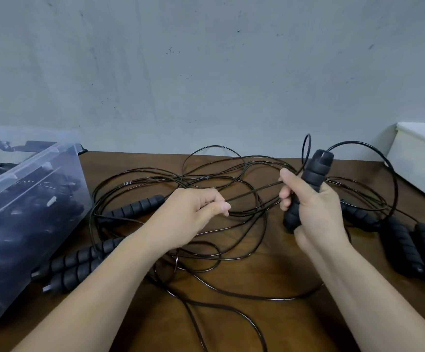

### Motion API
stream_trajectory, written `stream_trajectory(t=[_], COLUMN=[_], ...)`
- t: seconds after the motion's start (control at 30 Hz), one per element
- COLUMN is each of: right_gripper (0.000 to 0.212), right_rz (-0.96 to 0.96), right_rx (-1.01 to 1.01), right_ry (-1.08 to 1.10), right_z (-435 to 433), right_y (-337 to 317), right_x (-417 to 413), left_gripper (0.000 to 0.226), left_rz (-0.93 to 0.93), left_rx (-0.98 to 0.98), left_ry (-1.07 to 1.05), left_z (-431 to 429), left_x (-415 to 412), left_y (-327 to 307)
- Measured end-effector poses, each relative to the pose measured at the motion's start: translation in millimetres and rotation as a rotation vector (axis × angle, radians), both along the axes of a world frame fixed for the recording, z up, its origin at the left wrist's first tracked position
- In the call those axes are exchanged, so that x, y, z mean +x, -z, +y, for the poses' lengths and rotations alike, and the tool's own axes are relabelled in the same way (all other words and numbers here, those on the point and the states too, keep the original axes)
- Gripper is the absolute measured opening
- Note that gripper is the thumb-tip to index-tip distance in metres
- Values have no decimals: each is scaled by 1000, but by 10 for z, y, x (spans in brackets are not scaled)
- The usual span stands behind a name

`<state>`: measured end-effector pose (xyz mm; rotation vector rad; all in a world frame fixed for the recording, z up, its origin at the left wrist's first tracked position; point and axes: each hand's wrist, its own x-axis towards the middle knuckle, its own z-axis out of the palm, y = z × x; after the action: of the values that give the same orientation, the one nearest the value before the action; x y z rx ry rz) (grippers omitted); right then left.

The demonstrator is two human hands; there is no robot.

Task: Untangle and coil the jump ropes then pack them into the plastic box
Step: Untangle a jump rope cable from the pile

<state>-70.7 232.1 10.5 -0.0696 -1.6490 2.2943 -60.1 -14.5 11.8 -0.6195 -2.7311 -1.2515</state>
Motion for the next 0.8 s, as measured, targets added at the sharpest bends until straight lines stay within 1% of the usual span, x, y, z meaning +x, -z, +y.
stream_trajectory(t=[0.07, 0.13, 0.2, 0.27, 0.33, 0.43, 0.5, 0.57, 0.63, 0.7, 0.8], right_gripper=[22, 30, 39, 41, 41, 45, 51, 51, 51, 45, 42], right_rz=[-15, -43, -84, -127, -160, -235, -288, -307, -271, -233, -255], right_rx=[-23, -37, 1, 47, 22, -51, -101, -124, -67, 25, 112], right_ry=[-13, -64, -143, -193, -195, -192, -246, -330, -423, -508, -603], right_z=[-59, -135, -207, -283, -323, -299, -290, -320, -357, -381, -415], right_y=[38, 61, 83, 114, 143, 136, 127, 116, 99, 96, 107], right_x=[4, 23, 61, 100, 115, 100, 106, 136, 177, 219, 265], left_gripper=[23, 23, 23, 22, 21, 22, 24, 26, 28, 29, 30], left_rz=[19, 31, 53, 106, 175, 236, 242, 226, 208, 210, 237], left_rx=[-15, 1, 17, 22, 51, 171, 257, 325, 350, 320, 329], left_ry=[-16, -30, -36, -42, -68, -168, -243, -329, -403, -443, -488], left_z=[-13, -14, 11, 42, 59, 41, 36, 30, 11, 6, 14], left_x=[-11, -9, 4, 19, 26, 11, -4, -30, -64, -76, -56], left_y=[4, 14, 22, 29, 27, 2, -9, -2, 27, 55, 42])
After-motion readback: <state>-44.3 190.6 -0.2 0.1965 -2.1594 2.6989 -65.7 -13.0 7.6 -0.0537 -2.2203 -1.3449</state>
